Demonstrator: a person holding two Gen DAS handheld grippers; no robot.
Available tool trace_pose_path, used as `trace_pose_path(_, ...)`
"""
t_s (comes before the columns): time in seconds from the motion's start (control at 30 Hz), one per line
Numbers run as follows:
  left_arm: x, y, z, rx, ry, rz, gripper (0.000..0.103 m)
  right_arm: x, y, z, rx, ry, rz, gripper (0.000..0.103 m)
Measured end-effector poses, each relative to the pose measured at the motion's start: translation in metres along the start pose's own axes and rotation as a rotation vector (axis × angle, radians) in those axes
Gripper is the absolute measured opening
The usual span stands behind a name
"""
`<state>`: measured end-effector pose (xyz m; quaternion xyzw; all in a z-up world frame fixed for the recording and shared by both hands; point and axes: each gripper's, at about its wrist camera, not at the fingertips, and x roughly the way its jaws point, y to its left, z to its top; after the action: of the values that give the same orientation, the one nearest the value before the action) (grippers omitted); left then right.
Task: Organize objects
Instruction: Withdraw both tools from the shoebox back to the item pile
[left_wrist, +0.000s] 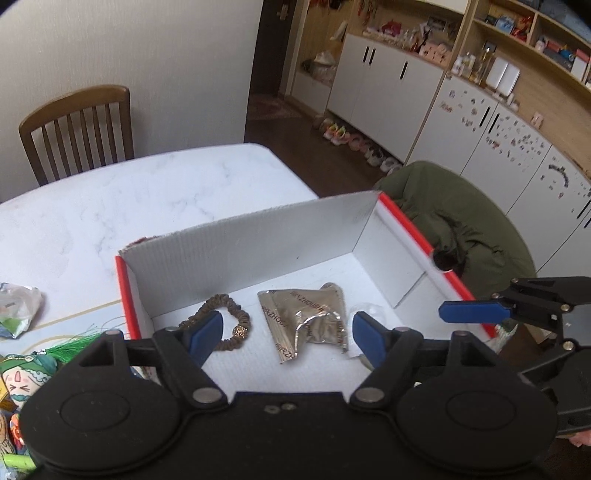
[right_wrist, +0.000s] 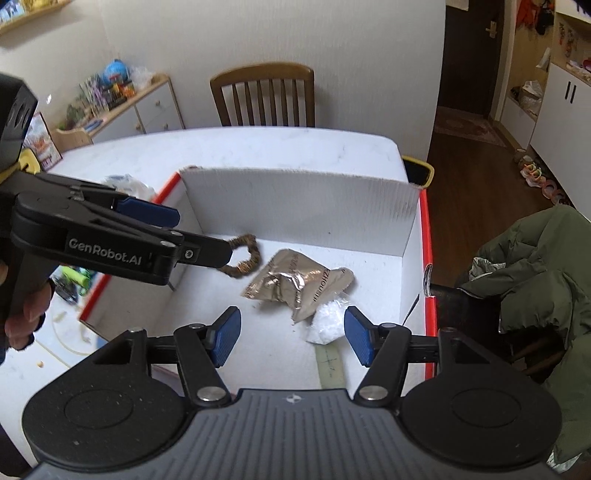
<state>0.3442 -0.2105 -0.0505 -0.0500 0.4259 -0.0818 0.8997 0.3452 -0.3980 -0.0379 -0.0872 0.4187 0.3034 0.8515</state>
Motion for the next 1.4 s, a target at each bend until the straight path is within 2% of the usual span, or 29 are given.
trace_pose_path(0.23, -0.039, 0.004, -0.011, 0.000, -0.071, -0.015, 0.078, -0.026, 0.007, -0.005, 0.042, -0.067, 0.024, 0.065)
trace_pose_path(0.57, -0.095, 0.018, -0.029, 0.000, -0.167, -0.024, 0.091, -0.055, 0.033, -0.009, 0.059, -0.158, 0.017, 0.072)
trace_pose_path(0.7, -0.112, 0.029, -0.036, -0.006, -0.194, -0.019, 0.098, -0.061, 0.052, -0.011, 0.059, -0.182, 0.023, 0.078)
trace_pose_path(0.83, -0.127, 0.046, -0.047, -0.026, -0.203, -0.009, 0.102, -0.065, 0.074, -0.013, 0.052, -0.201, 0.030, 0.083)
trace_pose_path(1.13, -0.159, 0.095, -0.071, -0.070, -0.231, 0.014, 0.102, -0.057, 0.131, -0.014, 0.063, -0.201, 0.057, 0.087)
trace_pose_path(1.4, -0.174, 0.149, -0.088, -0.104, -0.234, 0.104, 0.103, -0.040, 0.181, -0.013, 0.072, -0.174, 0.098, 0.090)
